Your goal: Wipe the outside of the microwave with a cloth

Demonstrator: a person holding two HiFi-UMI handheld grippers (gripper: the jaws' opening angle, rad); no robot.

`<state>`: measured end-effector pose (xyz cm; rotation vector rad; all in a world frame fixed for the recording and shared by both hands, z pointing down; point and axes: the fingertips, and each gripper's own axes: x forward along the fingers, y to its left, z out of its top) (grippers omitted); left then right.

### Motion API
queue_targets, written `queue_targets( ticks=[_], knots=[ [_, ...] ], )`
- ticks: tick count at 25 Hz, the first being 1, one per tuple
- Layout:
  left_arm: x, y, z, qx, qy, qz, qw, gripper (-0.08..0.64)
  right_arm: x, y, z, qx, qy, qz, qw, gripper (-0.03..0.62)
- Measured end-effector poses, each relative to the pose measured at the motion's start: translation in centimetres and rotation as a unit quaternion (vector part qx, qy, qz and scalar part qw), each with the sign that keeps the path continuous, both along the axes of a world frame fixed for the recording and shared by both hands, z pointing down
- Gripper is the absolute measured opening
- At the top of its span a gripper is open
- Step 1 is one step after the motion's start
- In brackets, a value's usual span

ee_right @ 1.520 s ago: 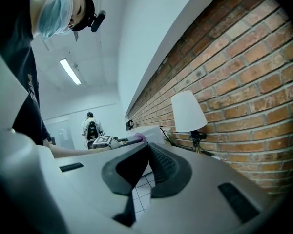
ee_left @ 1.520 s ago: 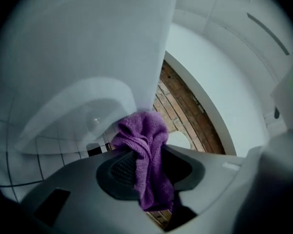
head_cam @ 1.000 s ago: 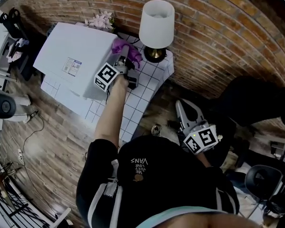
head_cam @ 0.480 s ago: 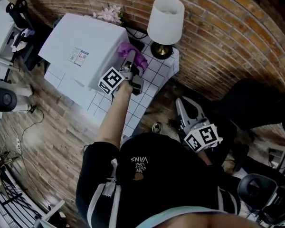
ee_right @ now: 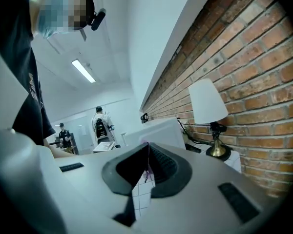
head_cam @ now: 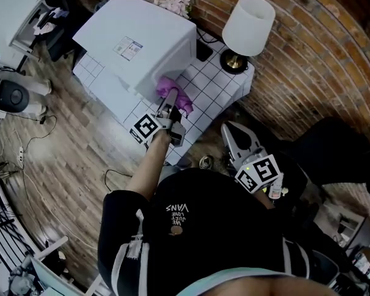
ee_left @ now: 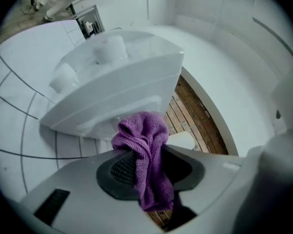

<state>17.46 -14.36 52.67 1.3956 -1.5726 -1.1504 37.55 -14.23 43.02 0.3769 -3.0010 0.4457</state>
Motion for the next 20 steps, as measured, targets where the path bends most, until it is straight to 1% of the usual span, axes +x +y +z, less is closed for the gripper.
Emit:
queue_targets(
  ticks=[3,6,9,14,20],
  knots=[
    [-0.1,3.1,0.8,0.006,0.02,-0.022,0.9995,0.14,-1.1,0.9,0.1,0.0,-0.002,-0.022,1.0,0.003],
    [-0.8,5.7,2.0,-0.014,0.012,-0.044,0.9989,0.14,-1.8,1.5,0.1,0.0,-0.002,-0.037,0.999,0.003],
    [-1.6,6.6,2.4,-0.018,0.007,-0.051,0.9985,0.14,-2.1,1.9,0.2,0.0,-0.001,-0.043,0.999,0.003],
    [-2.5,5.6,2.8,-0.019,0.011,-0.049,0.9985,0.14,-1.6,1.7,0.2,0.002,0.001,-0.033,0.999,0.003],
    [-2.3,1.1,2.9,-0.013,0.017,-0.026,0.9994,0.14,0.4,0.1,0.4,0.002,0.009,0.008,1.0,0.003]
  ],
)
